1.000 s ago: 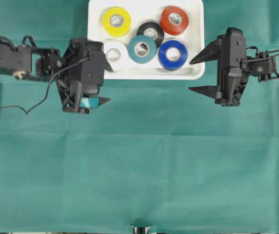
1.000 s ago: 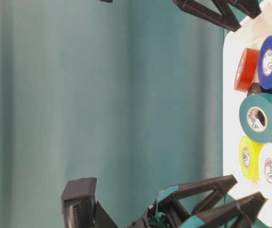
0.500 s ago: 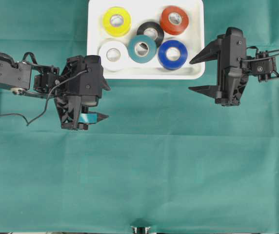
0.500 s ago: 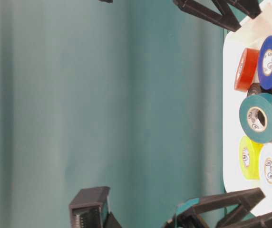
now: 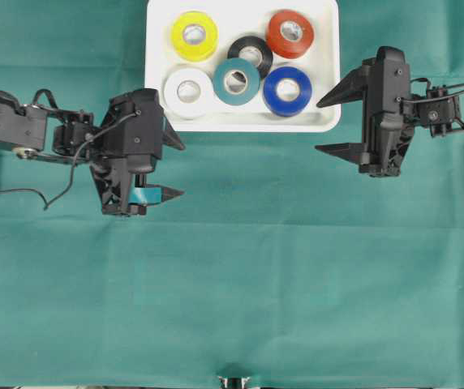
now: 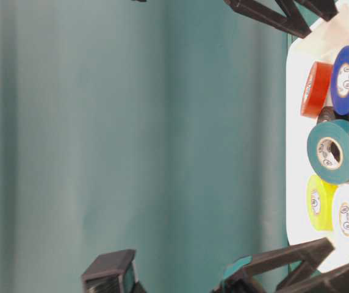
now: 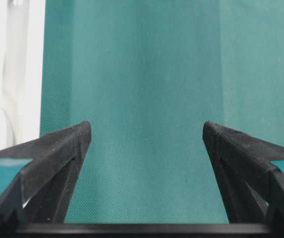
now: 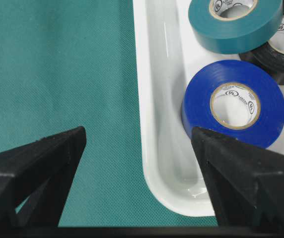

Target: Put the tape alternately from left to right into the white case.

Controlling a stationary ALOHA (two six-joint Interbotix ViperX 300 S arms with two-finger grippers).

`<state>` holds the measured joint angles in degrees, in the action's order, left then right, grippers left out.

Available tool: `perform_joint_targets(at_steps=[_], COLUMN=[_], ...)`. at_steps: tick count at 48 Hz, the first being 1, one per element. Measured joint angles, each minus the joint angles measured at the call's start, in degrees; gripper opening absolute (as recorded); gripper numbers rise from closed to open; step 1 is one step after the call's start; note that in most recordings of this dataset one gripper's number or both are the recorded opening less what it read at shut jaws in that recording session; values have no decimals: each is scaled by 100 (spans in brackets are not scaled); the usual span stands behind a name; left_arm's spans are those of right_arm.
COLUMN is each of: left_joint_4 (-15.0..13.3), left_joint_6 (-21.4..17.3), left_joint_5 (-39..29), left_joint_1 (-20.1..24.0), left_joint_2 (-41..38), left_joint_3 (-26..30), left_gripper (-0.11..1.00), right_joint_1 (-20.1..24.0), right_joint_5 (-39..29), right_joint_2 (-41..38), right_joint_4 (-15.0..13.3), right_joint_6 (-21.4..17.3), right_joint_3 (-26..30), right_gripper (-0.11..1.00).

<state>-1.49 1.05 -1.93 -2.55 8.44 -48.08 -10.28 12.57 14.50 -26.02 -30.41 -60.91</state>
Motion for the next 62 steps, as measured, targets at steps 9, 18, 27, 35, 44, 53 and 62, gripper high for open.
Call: perform_joint_targets(at_steps=[9,18,27,35,44,53,62], left_joint_4=[0,0,0,0,0,0,0], left_joint_6=[0,9,0,0,0,9,9], left_joint_5=[0,0,9,9,9,97,202], left_joint_1=[0,0,9,70,97,141,167], left_joint_2=[299,545,853,1116,1441,1749,2004], left_joint_3=[-141,-378,-598,-782,-993,-1213,-1380], left_gripper=[99,99,99,99,99,99,99], right_joint_1=[9,9,9,9,9,9,9], right_joint_5=[0,0,-9,-18,-44,-97,-185], right_joint_2=[211,519,844,1160,1538,1995,2408], right_joint_4=[0,0,0,0,0,0,0], right_joint_6=[0,0,0,0,0,0,0], right_joint_3=[-9,-114,-237,-396,-589,-782,-1011], right_gripper=[80,80,80,80,81,80,80])
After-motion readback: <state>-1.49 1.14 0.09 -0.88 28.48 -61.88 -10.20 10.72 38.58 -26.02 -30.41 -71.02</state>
